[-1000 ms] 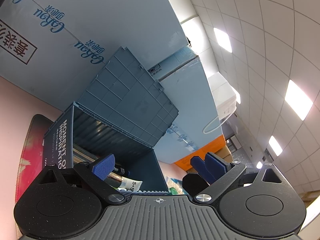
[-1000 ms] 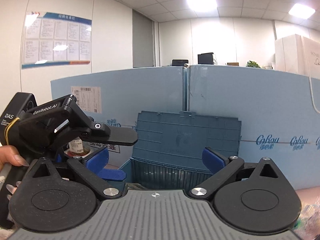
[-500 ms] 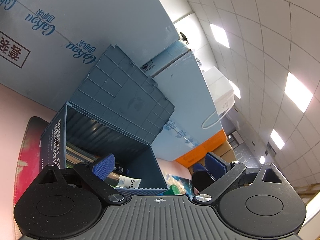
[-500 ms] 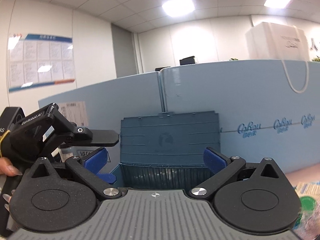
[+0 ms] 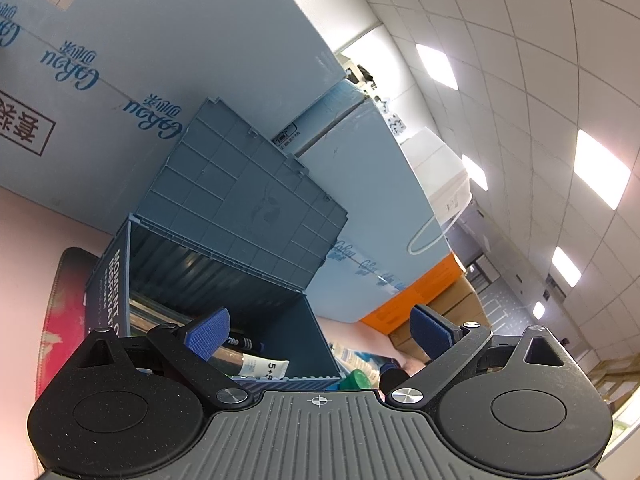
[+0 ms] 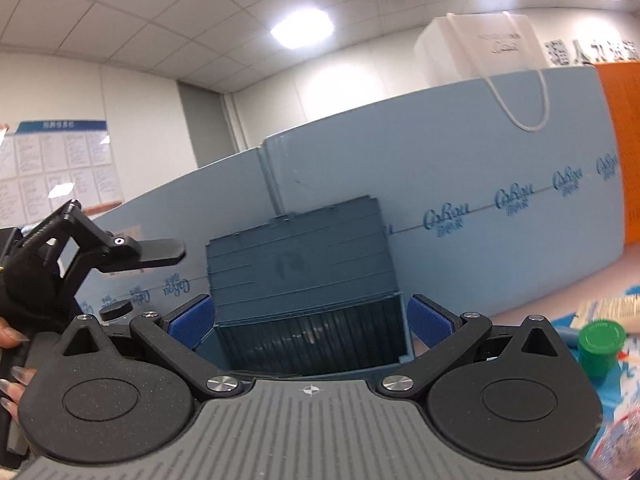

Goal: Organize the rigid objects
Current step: 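Withdraw the open left gripper from the box back over the mat, then lower the left gripper around the green-lidded jar, then close the left gripper on the green jar and lift it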

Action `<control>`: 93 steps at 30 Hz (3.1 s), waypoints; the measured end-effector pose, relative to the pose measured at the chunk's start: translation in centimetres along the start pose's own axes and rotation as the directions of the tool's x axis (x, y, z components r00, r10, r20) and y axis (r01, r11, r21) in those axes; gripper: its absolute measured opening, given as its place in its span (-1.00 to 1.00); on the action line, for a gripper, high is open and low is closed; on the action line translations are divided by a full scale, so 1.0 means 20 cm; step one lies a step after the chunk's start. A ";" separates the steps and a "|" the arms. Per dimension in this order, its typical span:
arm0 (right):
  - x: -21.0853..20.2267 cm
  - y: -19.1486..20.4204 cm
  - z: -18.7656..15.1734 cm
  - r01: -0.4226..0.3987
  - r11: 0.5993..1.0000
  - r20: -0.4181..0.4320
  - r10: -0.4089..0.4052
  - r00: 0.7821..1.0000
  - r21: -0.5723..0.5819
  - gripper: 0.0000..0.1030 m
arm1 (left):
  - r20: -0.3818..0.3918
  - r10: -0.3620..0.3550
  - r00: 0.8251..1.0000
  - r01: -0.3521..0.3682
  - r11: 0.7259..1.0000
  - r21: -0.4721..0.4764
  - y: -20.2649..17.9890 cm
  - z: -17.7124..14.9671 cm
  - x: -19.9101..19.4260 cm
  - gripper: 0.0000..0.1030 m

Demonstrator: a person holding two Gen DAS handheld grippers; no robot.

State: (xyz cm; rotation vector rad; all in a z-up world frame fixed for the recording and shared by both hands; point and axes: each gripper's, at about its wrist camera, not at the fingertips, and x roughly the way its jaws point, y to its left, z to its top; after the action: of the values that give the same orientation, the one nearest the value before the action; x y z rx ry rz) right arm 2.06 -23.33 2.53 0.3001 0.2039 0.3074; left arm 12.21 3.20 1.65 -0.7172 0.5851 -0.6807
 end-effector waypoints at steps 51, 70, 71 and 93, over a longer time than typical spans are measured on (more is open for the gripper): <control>-0.46 -0.87 0.25 0.305 0.941 0.024 -0.311 0.950 0.147 1.00 | -0.097 0.239 0.966 -0.124 0.759 0.639 -0.77 -0.51 0.76 0.90; -0.40 -1.23 0.10 0.282 0.892 -0.006 -0.300 0.954 0.354 1.00 | -0.173 0.294 0.940 -0.132 0.781 0.610 -0.65 -0.81 1.25 0.87; -0.40 -1.22 0.09 0.281 0.893 -0.009 -0.297 0.955 0.351 1.00 | -0.167 0.298 0.940 -0.137 0.777 0.614 -0.65 -0.82 1.26 0.86; -0.32 -1.18 0.03 0.277 0.903 -0.098 -0.259 0.961 0.328 1.00 | -0.161 0.303 0.939 -0.137 0.761 0.634 -0.65 -0.84 1.31 -0.14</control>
State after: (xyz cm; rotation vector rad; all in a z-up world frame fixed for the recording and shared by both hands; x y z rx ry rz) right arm 2.44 -47.03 -3.50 0.5999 0.3476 0.0031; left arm 12.79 -29.78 -5.46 0.0644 0.6223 -0.6911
